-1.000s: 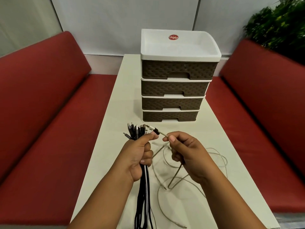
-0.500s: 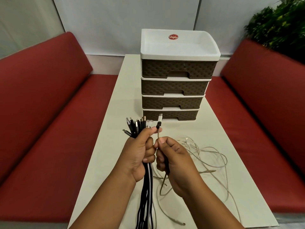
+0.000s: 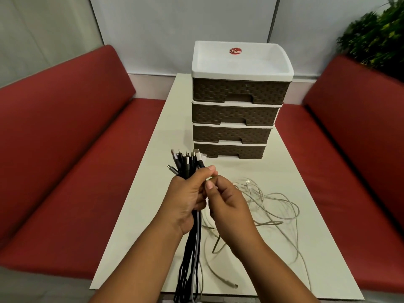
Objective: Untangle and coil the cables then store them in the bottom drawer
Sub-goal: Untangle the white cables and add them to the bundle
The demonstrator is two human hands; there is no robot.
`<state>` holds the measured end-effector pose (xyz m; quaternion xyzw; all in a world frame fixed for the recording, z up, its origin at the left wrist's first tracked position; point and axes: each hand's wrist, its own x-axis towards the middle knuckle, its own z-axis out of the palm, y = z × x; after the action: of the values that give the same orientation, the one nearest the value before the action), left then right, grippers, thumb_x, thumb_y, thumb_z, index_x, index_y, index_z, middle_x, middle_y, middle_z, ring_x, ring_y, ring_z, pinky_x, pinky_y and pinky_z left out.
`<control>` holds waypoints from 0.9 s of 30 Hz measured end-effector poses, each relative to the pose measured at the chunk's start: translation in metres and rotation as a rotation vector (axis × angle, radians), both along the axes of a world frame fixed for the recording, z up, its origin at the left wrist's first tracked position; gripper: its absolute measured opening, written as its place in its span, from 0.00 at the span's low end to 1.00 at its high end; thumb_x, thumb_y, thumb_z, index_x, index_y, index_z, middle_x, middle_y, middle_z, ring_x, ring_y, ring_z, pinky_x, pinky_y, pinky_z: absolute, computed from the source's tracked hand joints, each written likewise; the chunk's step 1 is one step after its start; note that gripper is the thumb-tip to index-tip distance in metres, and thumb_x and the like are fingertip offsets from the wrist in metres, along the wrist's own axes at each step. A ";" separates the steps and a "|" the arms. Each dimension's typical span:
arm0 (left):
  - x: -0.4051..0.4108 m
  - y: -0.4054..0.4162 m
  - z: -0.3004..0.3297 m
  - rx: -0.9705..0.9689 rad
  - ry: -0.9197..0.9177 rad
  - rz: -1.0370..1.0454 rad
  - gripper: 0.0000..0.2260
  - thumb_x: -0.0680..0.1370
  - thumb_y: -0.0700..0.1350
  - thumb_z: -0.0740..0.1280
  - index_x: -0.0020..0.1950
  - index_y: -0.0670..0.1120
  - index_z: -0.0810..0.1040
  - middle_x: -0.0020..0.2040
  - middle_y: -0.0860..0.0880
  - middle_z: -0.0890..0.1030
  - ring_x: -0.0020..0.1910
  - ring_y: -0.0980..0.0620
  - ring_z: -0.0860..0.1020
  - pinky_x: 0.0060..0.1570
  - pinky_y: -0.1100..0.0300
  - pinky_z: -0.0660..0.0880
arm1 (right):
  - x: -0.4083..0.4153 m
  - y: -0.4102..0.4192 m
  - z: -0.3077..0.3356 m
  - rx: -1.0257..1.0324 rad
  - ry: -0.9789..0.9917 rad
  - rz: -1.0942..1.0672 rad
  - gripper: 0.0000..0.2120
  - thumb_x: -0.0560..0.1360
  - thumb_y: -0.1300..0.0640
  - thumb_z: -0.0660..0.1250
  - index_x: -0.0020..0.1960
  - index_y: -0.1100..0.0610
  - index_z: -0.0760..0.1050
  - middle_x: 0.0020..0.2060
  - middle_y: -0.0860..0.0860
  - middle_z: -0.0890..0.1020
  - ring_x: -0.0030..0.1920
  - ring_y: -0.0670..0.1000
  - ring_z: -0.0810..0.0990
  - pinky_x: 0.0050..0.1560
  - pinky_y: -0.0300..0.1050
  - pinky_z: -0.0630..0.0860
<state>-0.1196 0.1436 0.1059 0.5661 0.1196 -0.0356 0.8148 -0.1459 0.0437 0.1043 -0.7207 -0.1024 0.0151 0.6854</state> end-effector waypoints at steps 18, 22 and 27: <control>-0.047 0.028 0.012 -0.461 -0.127 0.167 0.18 0.81 0.55 0.60 0.33 0.51 0.64 0.25 0.55 0.65 0.24 0.61 0.70 0.22 0.69 0.67 | -0.099 -0.034 -0.104 -0.447 -0.139 0.323 0.15 0.81 0.41 0.54 0.42 0.49 0.69 0.34 0.45 0.75 0.36 0.43 0.73 0.39 0.46 0.70; -0.055 0.047 0.020 -0.508 -0.161 0.102 0.20 0.82 0.54 0.58 0.32 0.50 0.64 0.21 0.54 0.59 0.17 0.59 0.58 0.16 0.70 0.56 | -0.072 -0.078 -0.132 -0.836 -0.445 0.246 0.06 0.78 0.53 0.62 0.45 0.52 0.75 0.41 0.47 0.77 0.45 0.47 0.72 0.47 0.42 0.69; -0.056 0.049 0.022 -0.436 -0.115 0.122 0.19 0.80 0.50 0.61 0.30 0.50 0.62 0.21 0.54 0.56 0.16 0.59 0.55 0.16 0.68 0.52 | -0.028 -0.128 -0.116 -0.746 -0.323 0.144 0.22 0.69 0.56 0.59 0.62 0.51 0.76 0.61 0.48 0.76 0.64 0.46 0.71 0.64 0.39 0.66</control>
<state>-0.1755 0.1927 0.1279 0.3695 0.0964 0.0213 0.9240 -0.1737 -0.0843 -0.0114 -0.9038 -0.2465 -0.0142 0.3496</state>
